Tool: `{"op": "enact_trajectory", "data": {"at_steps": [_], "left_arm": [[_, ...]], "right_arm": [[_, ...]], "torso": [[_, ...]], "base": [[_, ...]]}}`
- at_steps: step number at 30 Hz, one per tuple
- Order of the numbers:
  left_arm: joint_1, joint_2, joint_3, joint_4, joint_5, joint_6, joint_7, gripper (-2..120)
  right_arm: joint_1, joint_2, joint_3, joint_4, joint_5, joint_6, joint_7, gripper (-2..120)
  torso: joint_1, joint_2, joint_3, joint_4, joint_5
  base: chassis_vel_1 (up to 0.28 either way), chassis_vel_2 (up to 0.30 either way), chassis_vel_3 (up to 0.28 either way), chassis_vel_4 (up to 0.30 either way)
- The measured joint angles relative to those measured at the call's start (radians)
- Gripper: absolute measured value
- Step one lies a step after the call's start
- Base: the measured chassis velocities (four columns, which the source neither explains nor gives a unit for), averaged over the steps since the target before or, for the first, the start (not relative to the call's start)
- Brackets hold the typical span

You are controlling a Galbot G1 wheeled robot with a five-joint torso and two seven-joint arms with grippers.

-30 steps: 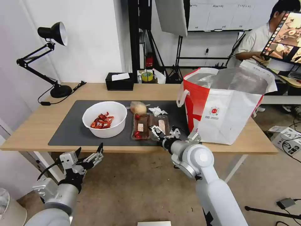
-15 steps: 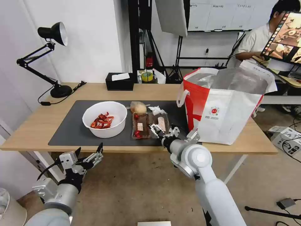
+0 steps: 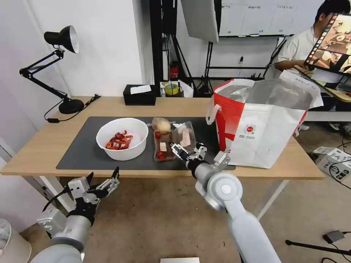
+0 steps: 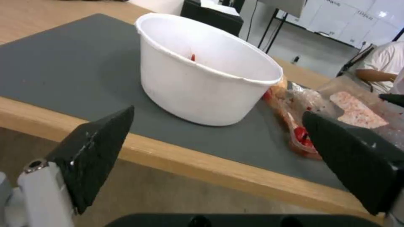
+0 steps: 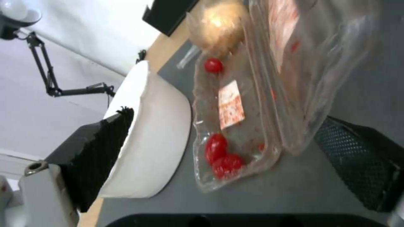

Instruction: Pick up the trash from the table and place it into the takeout bag.

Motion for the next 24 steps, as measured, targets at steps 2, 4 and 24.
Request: {"op": "enact_trajectory", "data": {"at_steps": [2,4,24], "left_arm": [[0.003,-0.001,0.000,0.000,0.001,-0.001,0.000,100],[0.004,-0.001,-0.002,0.000,0.001,-0.002,0.000,100],[0.011,0.002,-0.015,-0.006,0.000,-0.009,0.001,100]], "right_arm": [[-0.003,-0.005,-0.008,0.004,-0.044,-0.001,-0.020,100],[-0.004,-0.006,-0.013,0.006,-0.066,-0.002,-0.030,100],[0.063,-0.011,-0.078,-0.018,-0.141,-0.009,-0.089,100]], "torso": [[0.000,0.000,0.000,0.0000,0.0000],[0.000,0.000,0.000,0.0000,0.0000],[0.000,0.000,0.000,0.0000,0.0000]], "base": [[0.000,0.000,0.000,0.000],[0.000,0.000,0.000,0.000],[0.000,0.000,0.000,0.000]]}}
